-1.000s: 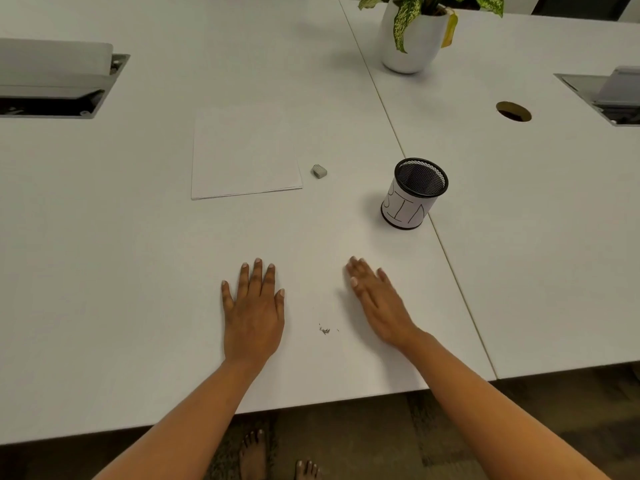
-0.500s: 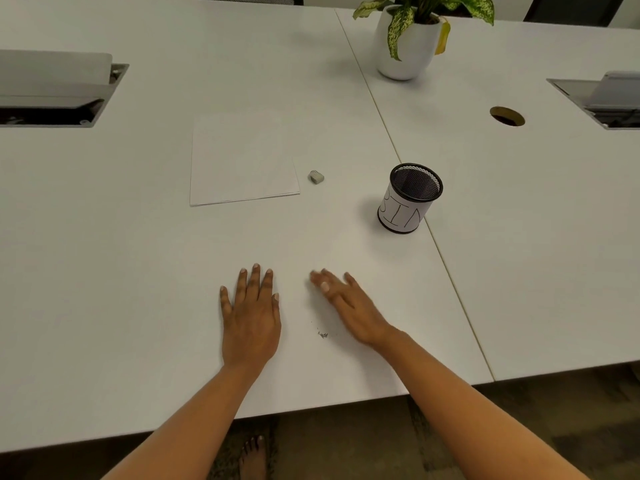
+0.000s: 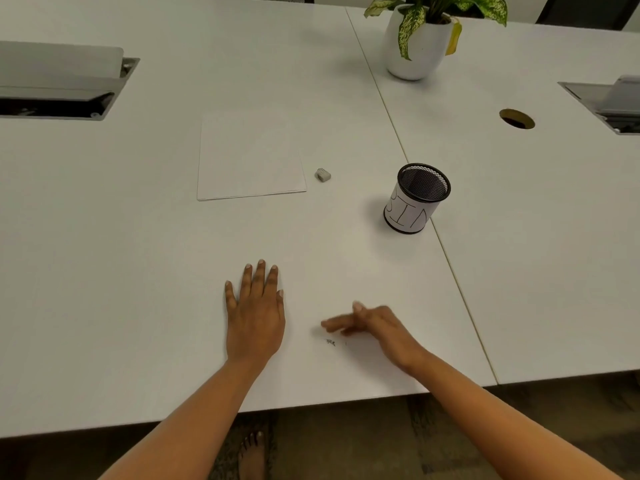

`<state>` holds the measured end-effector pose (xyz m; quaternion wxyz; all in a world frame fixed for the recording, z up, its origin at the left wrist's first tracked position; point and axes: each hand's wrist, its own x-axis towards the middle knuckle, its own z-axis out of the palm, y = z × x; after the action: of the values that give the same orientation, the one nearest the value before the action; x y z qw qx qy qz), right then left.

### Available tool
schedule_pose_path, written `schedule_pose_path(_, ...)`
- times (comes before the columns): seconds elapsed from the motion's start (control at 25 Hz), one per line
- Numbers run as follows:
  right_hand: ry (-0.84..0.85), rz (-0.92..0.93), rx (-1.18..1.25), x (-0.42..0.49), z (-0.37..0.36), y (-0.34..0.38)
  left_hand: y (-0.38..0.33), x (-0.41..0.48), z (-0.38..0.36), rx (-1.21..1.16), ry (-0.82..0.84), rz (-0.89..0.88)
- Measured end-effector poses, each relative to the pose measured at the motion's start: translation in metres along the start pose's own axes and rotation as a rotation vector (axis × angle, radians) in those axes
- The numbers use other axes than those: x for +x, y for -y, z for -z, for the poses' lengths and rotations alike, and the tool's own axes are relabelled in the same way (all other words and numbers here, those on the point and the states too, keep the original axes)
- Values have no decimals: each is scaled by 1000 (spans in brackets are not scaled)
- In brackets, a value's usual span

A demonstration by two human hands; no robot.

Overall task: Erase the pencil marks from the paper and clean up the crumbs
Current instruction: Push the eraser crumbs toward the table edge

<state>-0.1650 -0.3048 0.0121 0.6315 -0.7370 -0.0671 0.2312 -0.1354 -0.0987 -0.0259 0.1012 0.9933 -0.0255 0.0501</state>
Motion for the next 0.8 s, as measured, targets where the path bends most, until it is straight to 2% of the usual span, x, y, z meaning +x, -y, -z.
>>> schedule_pose_path(0.12, -91, -79, 259, 24, -4, 12, 1, 0, -1, 2, -1, -1)
schedule_pose_path(0.36, 95, -89, 24, 22, -20, 5, 2, 0, -2, 2, 11, 2)
schedule_pose_path(0.44, 133, -104, 21, 10, -17, 1, 2, 0, -2, 3, 3, 4)
schedule_pose_path(0.64, -26, -94, 239, 24, -8, 13, 0, -1, -1, 1, -7, 4)
schedule_pose_path(0.8, 17, -97, 168, 39, -26, 15, 0, -1, -1, 6, 7, 4)
